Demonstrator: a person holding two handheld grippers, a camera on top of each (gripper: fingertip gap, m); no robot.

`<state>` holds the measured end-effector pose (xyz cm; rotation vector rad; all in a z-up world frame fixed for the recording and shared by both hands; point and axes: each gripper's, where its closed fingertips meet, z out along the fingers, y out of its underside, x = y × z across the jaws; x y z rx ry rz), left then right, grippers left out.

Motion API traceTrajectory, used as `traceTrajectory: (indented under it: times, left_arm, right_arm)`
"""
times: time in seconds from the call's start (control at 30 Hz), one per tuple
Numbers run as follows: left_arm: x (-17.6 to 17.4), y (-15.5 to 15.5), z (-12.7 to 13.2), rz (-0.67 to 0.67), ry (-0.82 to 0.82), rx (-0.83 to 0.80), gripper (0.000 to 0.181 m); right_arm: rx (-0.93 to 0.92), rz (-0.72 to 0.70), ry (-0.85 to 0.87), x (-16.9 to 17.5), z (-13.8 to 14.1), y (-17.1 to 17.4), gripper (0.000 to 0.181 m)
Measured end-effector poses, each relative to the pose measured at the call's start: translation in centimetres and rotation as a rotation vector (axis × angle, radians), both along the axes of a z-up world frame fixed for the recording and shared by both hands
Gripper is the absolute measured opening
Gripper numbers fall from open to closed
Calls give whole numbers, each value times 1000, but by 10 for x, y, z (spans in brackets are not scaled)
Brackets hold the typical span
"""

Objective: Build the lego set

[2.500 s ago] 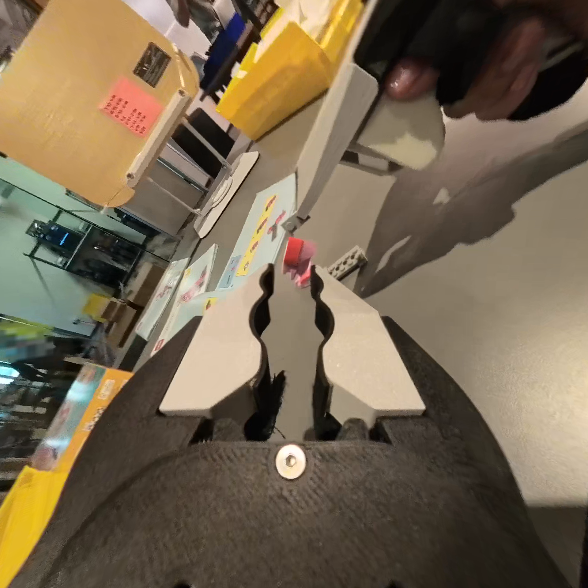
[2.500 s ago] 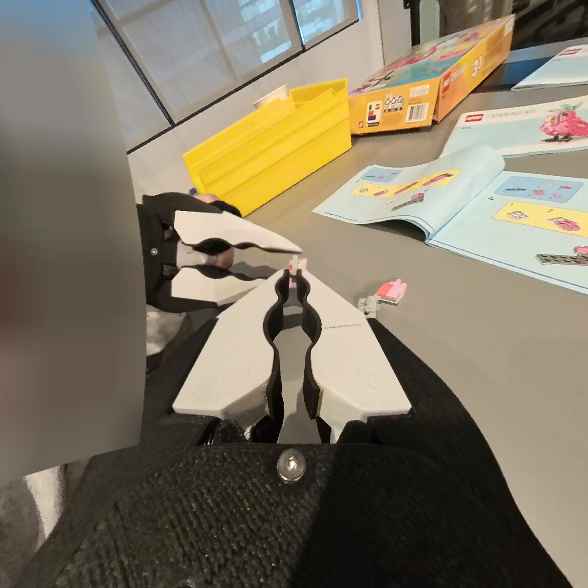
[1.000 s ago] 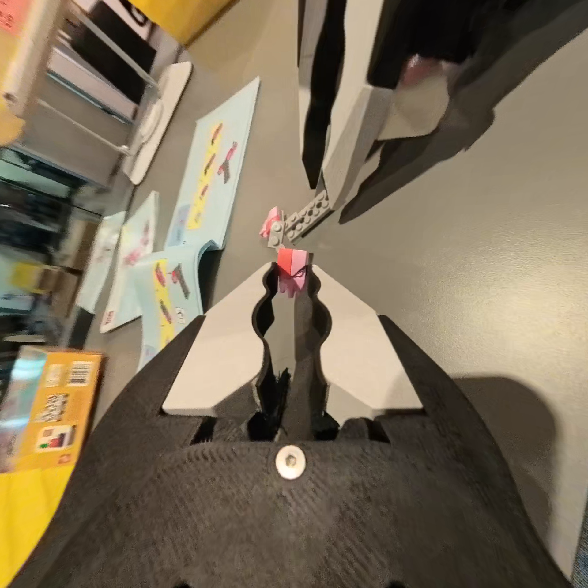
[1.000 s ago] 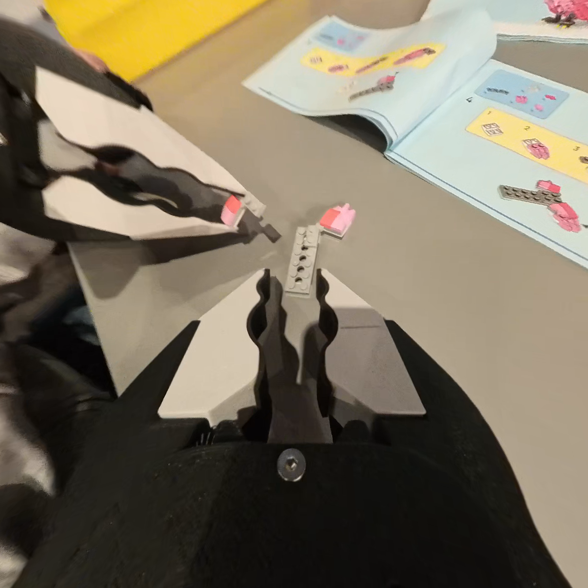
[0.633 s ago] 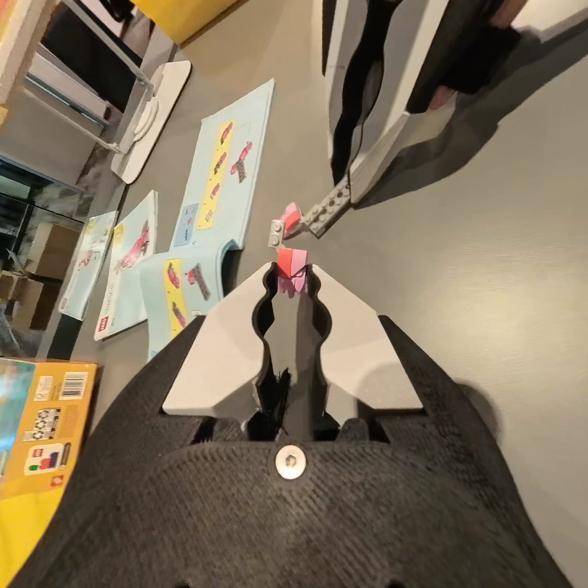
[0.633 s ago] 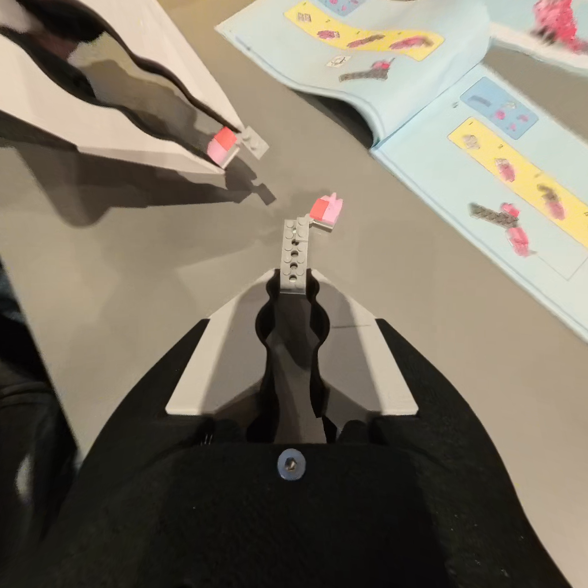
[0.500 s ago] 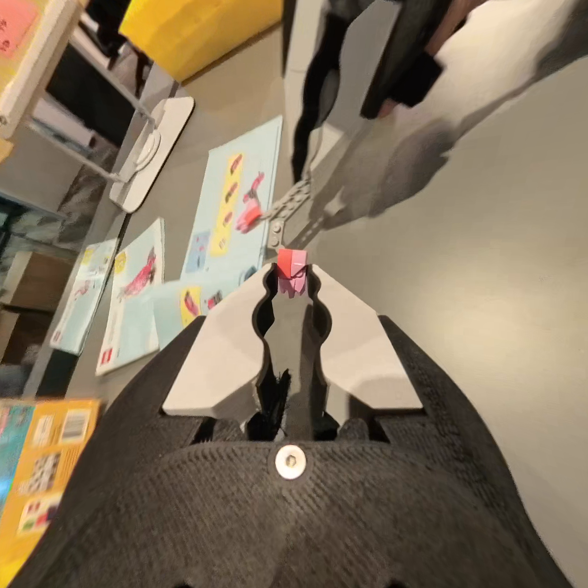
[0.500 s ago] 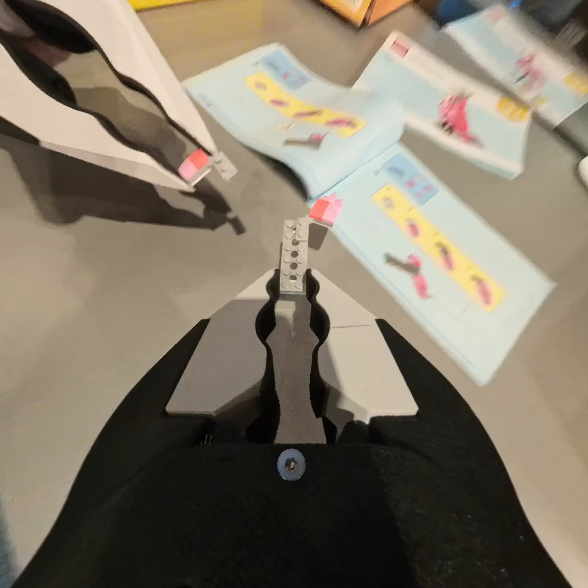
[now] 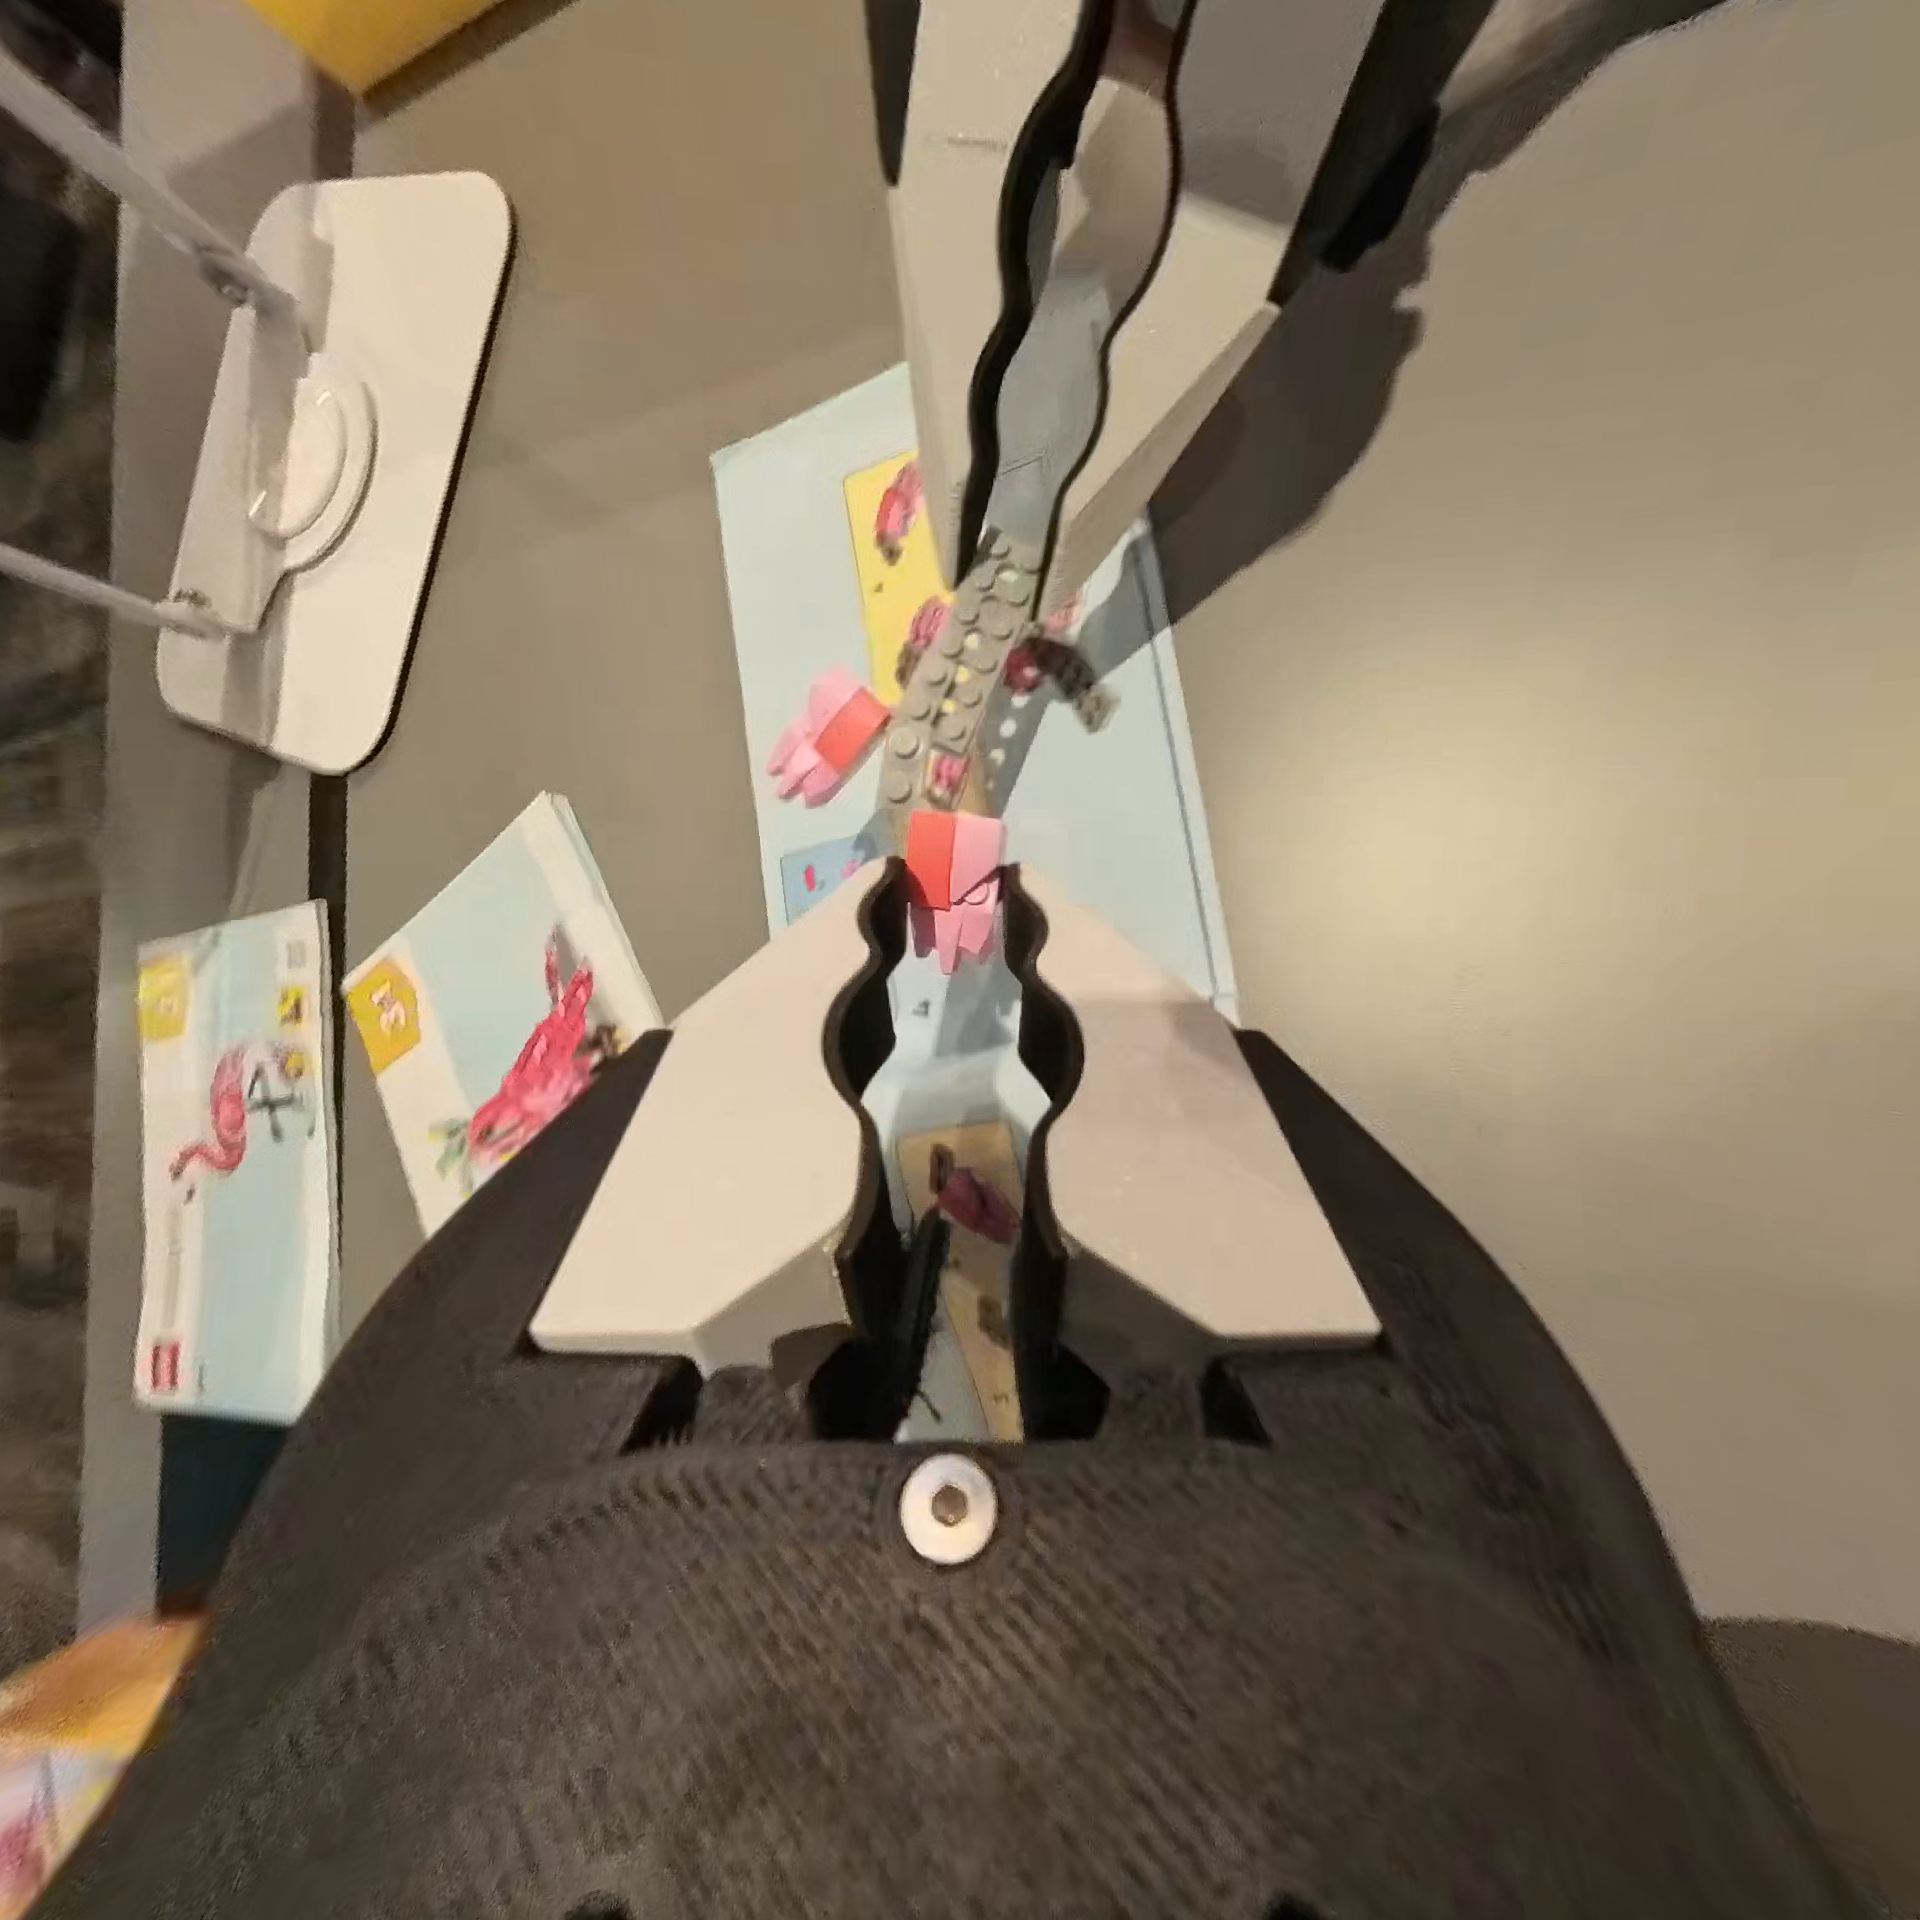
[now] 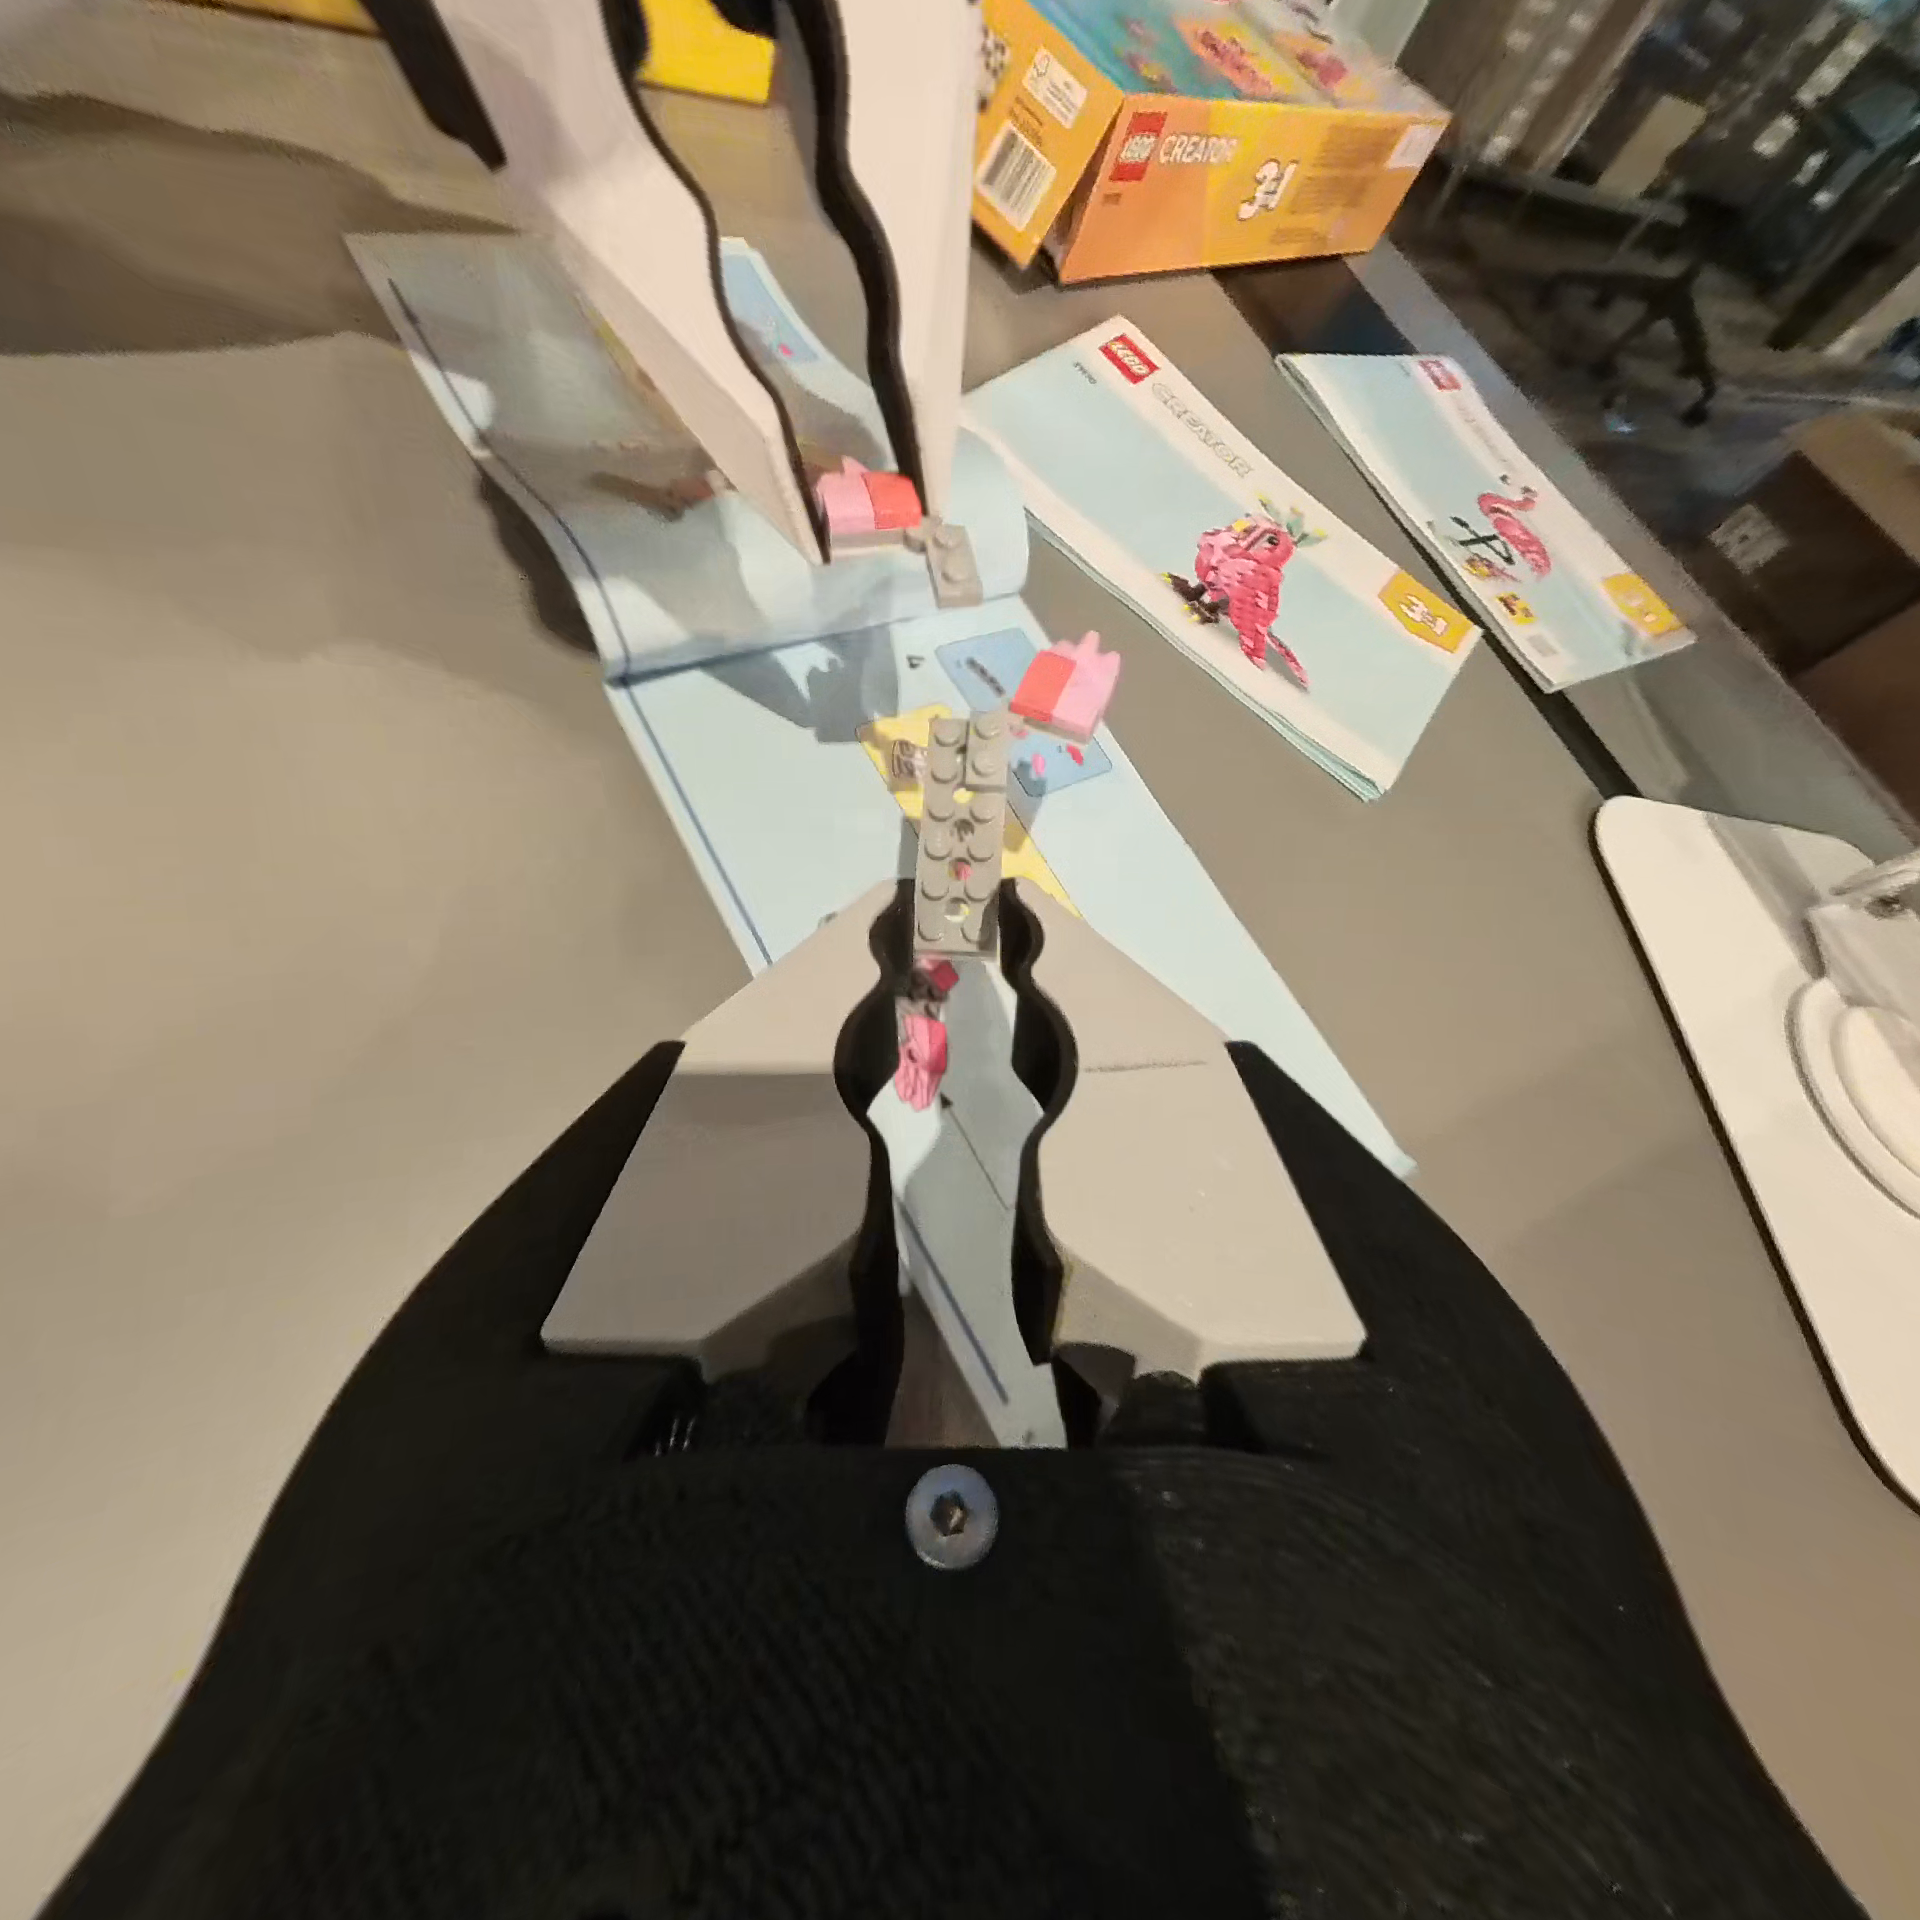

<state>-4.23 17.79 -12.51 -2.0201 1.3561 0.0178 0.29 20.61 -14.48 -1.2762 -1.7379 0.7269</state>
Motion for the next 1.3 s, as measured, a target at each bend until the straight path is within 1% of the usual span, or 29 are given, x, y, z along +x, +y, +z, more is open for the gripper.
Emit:
traceTrajectory:
  times: [0.07, 0.13, 0.2, 0.4, 0.57, 0.67, 0.8, 0.87, 1.03, 1.17, 1.3]
  left_arm:
    - [7, 0, -3, -60, -16, -37, 17]
    - [8, 0, -10, -66, 2, -84, 17]
    - [9, -4, -15, -88, 30, -87, 17]
    - [17, -16, -17, -113, 11, -124, 17]
    - [19, -21, -29, -115, 4, -211, 18]
    - [21, -23, -32, -121, -17, -238, 18]
    - [30, -28, -32, -134, -36, -271, 18]
    - [35, -27, -32, -136, -30, -266, 18]
    - [32, -14, -42, -80, 29, -236, 18]
    - [39, -12, -45, -88, -52, -261, 18]
    - [37, -10, -48, -92, -95, -274, 18]
  right_arm:
    - [-3, 14, 15, 3, 0, -2, 14]
    - [-24, 45, 52, 1, 6, -8, 14]
    - [-48, 67, 74, -1, 9, -14, 14]
    - [-76, 116, 29, -4, -1, -27, 14]
    - [-180, 115, 33, 1, 2, -24, 14]
    - [-261, 136, -16, 8, -5, -24, 14]
    - [-278, 147, -68, 17, -14, -20, 14]
    - [-265, 138, -78, 20, -15, -17, 14]
    - [-251, 129, -90, 21, -19, -14, 14]
    - [-272, 126, -86, 20, -19, -14, 14]
    - [-293, 122, -83, 20, -18, -14, 14]
